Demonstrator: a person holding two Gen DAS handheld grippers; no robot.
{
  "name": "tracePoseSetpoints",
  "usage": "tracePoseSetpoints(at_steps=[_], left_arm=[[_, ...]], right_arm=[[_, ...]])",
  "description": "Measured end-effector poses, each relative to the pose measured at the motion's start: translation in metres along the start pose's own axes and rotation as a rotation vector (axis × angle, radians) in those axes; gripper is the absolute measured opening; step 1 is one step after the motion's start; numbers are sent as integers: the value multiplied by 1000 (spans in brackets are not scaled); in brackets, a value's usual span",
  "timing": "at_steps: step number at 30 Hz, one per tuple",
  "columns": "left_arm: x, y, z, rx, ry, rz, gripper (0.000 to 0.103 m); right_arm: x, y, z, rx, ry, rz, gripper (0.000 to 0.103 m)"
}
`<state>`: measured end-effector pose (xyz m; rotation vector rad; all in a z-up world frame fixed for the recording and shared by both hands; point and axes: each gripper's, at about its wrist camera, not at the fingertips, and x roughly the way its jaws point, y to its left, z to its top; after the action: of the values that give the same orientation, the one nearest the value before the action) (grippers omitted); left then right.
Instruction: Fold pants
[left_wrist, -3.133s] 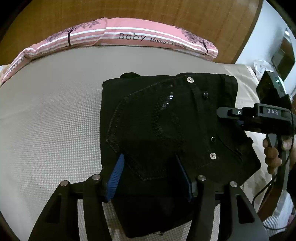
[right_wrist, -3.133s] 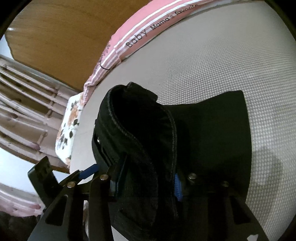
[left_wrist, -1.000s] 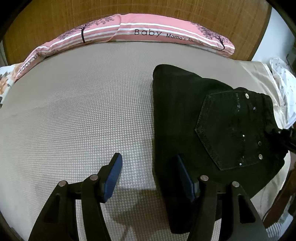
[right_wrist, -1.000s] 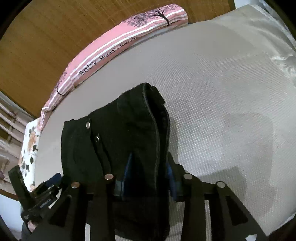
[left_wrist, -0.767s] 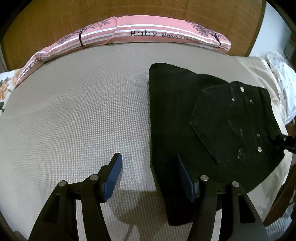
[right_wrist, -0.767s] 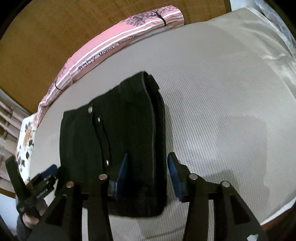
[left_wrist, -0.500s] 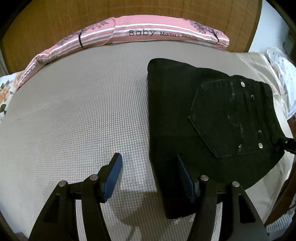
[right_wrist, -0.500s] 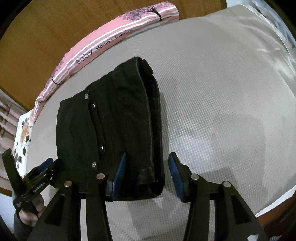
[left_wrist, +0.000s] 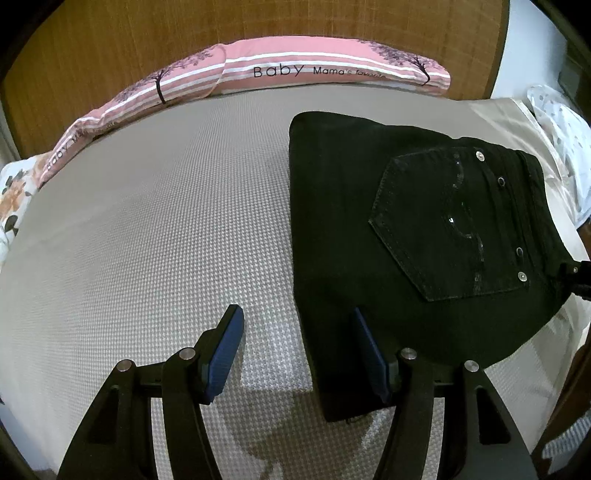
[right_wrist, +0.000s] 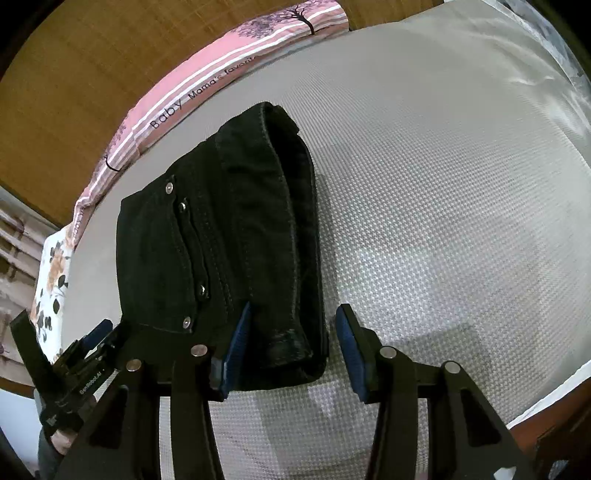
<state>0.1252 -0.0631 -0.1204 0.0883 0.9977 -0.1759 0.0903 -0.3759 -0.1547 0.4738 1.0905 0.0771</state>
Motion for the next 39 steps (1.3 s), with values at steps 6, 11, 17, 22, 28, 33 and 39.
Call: tracePoseSetpoints(at_steps=[6,11,17,22,28,33,39], left_arm=[[2,16,3,-60,24,-75,66],[0,38,9,-145,35,-158,66],[11,49,16,-184,91,-241,66],[17,41,23,-156,106,-294,66],[25,33,33,-128,104,-327,68],[36,30,46,-123,96,-364,70],[48,20,66,-130,111,-438,78]], right_arm=[[3,-6,3,42,13,20,53],[3,-10,8,42,31,62,56],[6,-14,20,12,75,142,59],[16,-25,38,30,112,264,60],[30,-26,52,-12,153,363,55],[45,-24,63,-37,177,462,51],[60,-17,79,-62,201,533,52]])
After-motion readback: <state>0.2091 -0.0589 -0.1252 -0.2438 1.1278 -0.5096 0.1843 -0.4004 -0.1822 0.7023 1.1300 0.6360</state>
